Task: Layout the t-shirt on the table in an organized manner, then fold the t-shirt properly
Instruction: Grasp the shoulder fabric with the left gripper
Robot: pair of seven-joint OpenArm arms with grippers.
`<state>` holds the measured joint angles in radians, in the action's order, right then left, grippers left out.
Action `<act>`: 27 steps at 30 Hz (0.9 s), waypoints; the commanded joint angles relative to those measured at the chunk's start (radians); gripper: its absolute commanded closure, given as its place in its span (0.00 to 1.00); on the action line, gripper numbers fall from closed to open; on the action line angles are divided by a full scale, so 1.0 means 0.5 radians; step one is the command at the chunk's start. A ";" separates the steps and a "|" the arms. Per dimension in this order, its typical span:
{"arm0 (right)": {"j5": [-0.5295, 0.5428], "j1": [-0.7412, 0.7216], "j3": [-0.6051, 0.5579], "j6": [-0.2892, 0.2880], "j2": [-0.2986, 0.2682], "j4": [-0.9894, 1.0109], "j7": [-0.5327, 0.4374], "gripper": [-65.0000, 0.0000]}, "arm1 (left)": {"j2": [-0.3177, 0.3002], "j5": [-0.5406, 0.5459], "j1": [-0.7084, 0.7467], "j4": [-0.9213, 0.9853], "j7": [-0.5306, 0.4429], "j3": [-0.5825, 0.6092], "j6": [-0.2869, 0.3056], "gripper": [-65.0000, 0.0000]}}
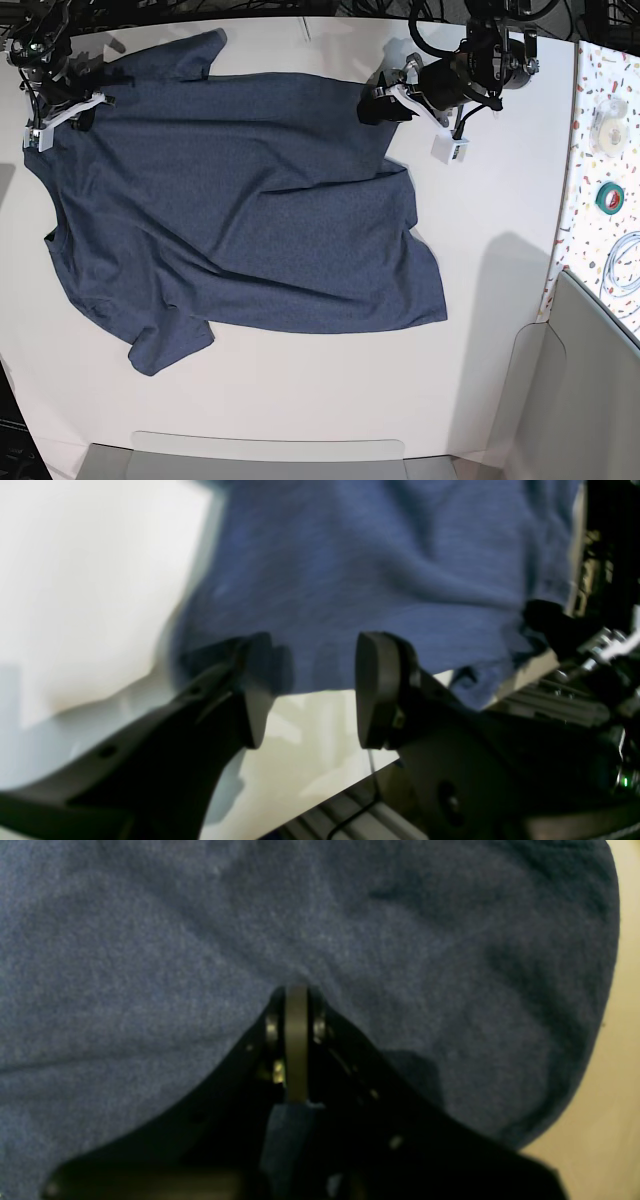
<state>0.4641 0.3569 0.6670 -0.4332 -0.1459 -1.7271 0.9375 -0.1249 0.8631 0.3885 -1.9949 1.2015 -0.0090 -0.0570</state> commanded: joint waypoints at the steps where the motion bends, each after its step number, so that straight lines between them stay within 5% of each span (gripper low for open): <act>1: -0.070 0.024 0.005 0.012 -0.014 0.007 0.094 1.00 | -0.013 0.025 -0.011 -0.032 -0.014 -0.011 -0.047 0.58; 6: -0.070 0.015 0.005 0.012 -0.017 0.007 0.094 1.00 | -0.071 0.028 -0.011 -0.032 -0.020 -0.014 -0.204 0.55; 17: -0.070 0.012 0.005 0.012 -0.017 0.007 0.091 1.00 | -0.071 0.028 0.010 0.122 -0.035 -0.294 -0.194 0.50; 27: -0.070 0.000 0.005 0.012 -0.017 0.010 0.091 1.00 | -0.034 0.040 -0.005 0.223 -0.038 -0.057 -0.188 0.50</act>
<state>0.4629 0.3496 0.6670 -0.4339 -0.1459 -1.7245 0.9417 -0.1444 0.8921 0.3782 -1.8809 1.1511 -0.0441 -0.1421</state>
